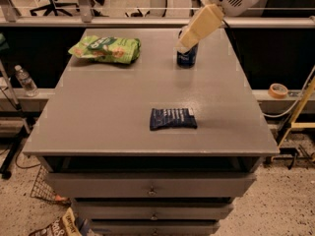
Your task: Move pepsi can near rxbar blueberry
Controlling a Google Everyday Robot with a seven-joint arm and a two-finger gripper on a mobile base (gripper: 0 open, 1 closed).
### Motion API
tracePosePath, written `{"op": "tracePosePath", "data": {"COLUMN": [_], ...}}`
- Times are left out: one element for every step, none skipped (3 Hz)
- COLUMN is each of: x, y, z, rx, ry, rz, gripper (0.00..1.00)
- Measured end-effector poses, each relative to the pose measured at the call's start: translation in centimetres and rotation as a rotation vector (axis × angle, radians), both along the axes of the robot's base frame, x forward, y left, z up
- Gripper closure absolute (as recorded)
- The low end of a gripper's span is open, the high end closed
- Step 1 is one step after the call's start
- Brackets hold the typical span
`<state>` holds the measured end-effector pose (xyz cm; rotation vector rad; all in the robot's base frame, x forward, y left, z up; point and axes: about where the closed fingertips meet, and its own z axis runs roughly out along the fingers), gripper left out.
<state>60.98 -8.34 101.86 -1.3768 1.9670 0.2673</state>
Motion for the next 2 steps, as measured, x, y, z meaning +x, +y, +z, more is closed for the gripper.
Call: {"op": "tracePosePath", "data": {"x": [0.0, 2.5], "y": [0.0, 0.0], "z": [0.1, -1.4], "rx": [0.0, 0.065], "ry": [-0.001, 0.016], "rz": [0.0, -0.045], "gripper": [0.0, 0.0]}}
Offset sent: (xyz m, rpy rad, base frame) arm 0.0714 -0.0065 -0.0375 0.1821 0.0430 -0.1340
